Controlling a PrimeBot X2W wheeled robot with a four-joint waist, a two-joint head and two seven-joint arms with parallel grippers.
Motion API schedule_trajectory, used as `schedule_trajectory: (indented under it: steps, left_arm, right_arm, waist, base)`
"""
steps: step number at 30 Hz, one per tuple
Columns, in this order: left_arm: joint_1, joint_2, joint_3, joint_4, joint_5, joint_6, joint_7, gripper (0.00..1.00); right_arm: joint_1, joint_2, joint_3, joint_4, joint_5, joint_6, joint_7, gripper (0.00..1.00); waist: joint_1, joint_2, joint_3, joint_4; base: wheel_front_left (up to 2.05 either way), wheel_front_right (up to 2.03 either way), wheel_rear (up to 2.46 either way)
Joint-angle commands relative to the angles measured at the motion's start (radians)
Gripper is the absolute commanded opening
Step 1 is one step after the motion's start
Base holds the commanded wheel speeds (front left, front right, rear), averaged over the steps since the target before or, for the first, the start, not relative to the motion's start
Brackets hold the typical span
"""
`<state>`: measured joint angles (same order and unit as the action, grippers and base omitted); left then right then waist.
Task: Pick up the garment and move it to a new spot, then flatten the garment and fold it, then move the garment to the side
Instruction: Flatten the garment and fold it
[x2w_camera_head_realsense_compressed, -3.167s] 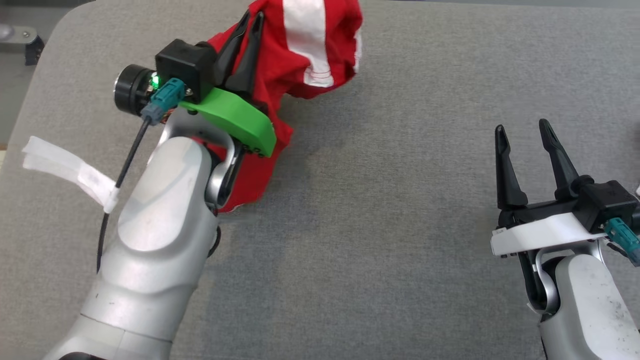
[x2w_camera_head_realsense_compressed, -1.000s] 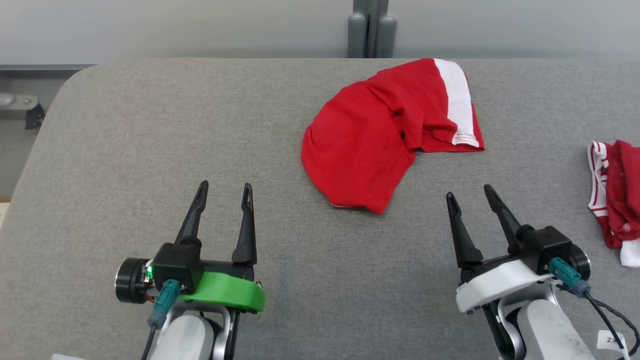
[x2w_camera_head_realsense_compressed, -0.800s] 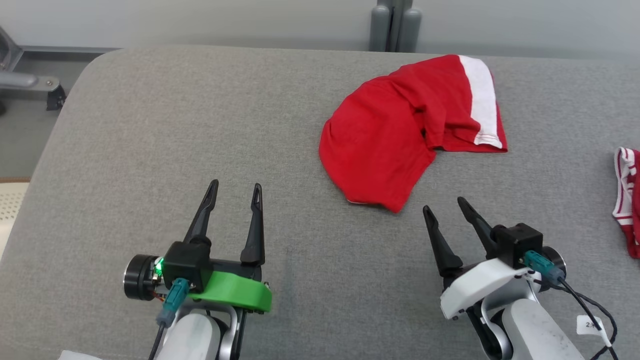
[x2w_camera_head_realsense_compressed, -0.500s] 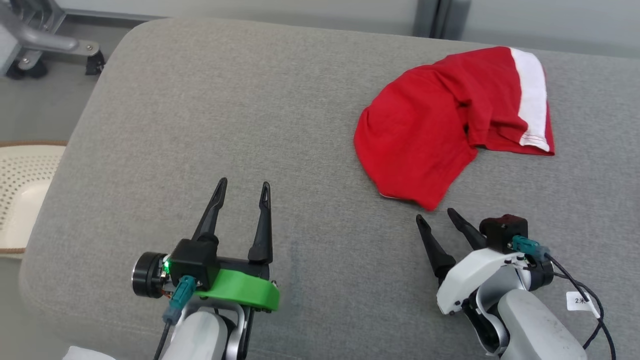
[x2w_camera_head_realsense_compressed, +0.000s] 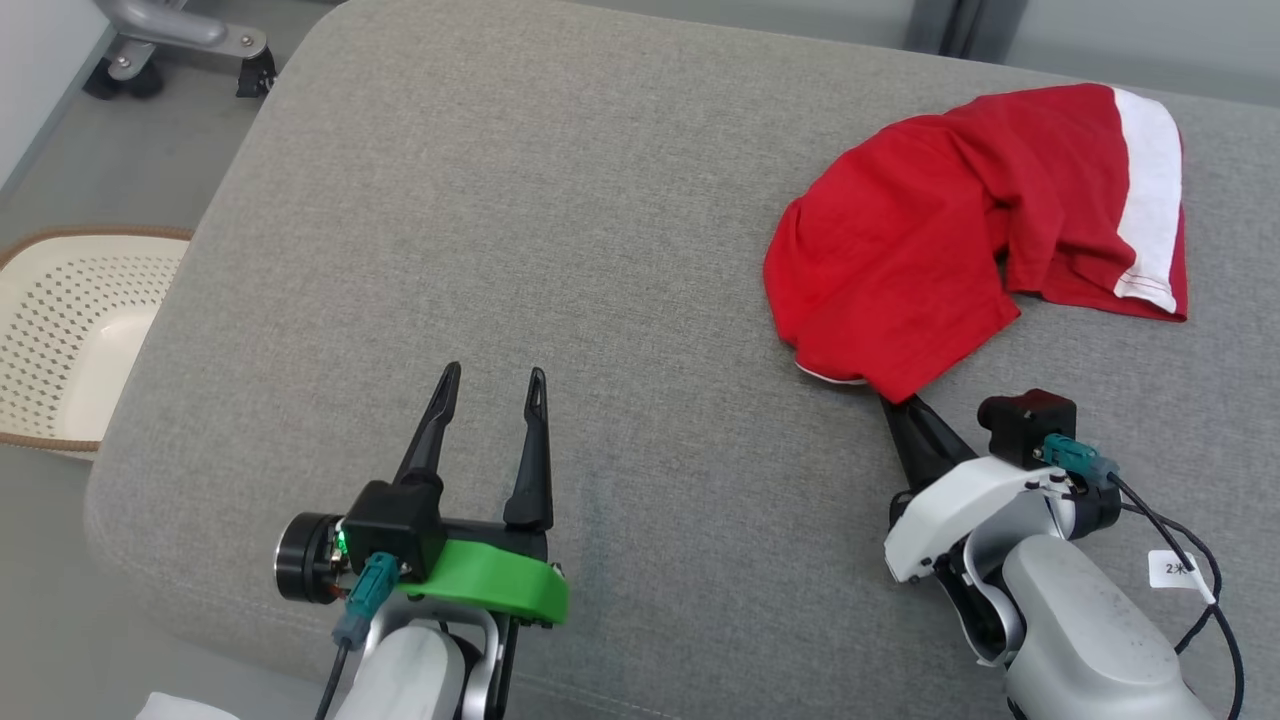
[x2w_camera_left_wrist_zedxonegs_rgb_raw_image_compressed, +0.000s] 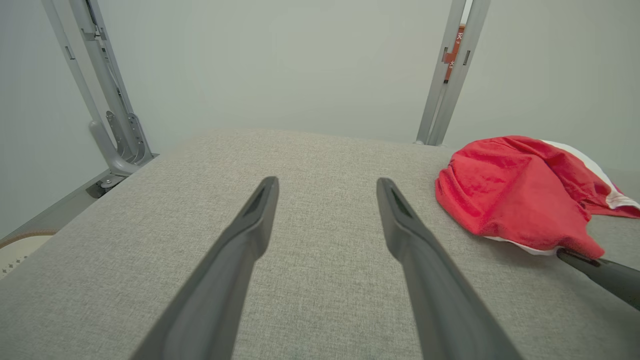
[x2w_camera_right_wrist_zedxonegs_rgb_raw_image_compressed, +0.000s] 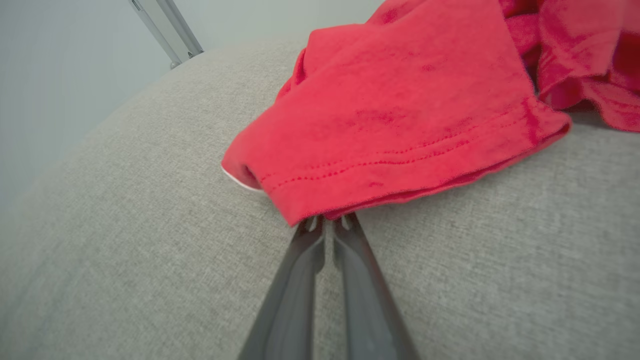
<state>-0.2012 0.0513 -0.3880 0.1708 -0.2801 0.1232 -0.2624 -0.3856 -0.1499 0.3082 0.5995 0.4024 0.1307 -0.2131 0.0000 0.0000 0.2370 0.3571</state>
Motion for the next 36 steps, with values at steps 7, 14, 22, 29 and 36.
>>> schedule_trajectory:
  steps: [7,14,22,29,36]
  left_arm:
    - [-0.004,0.0,0.016,0.018,0.019,-0.008,-0.003,1.0]
    - [0.005,0.0,0.03,0.028,0.024,-0.016,-0.003,1.0]
    - [0.019,0.001,0.034,0.039,0.018,-0.022,-0.003,1.0]
    - [0.008,0.001,0.018,0.056,0.013,-0.026,-0.003,1.0]
    - [-0.008,0.001,0.019,0.069,0.022,-0.028,-0.003,1.0]
  right_arm:
    - [0.015,-0.017,-0.019,-0.049,0.008,0.0,-0.044,0.0]
    - [0.085,-0.058,-0.087,-0.15,0.013,0.0,-0.045,0.0]
    - [0.188,-0.068,-0.231,-0.228,-0.001,0.0,0.057,0.0]
    - [0.228,-0.01,-0.38,-0.223,-0.068,0.0,0.173,0.47]
    - [0.217,0.036,-0.355,-0.31,-0.125,0.0,0.104,1.0]
  waist:
    - [0.0,0.0,-0.045,-0.098]
    - [0.0,0.0,-0.075,-0.19]
    - [0.0,0.0,-0.084,-0.262]
    - [0.0,0.0,-0.073,-0.293]
    - [0.0,0.0,-0.079,-0.307]
  base:
    - [0.0,0.0,0.0]
    - [0.0,0.0,0.0]
    - [0.0,0.0,0.0]
    - [0.0,0.0,0.0]
    - [0.0,0.0,0.0]
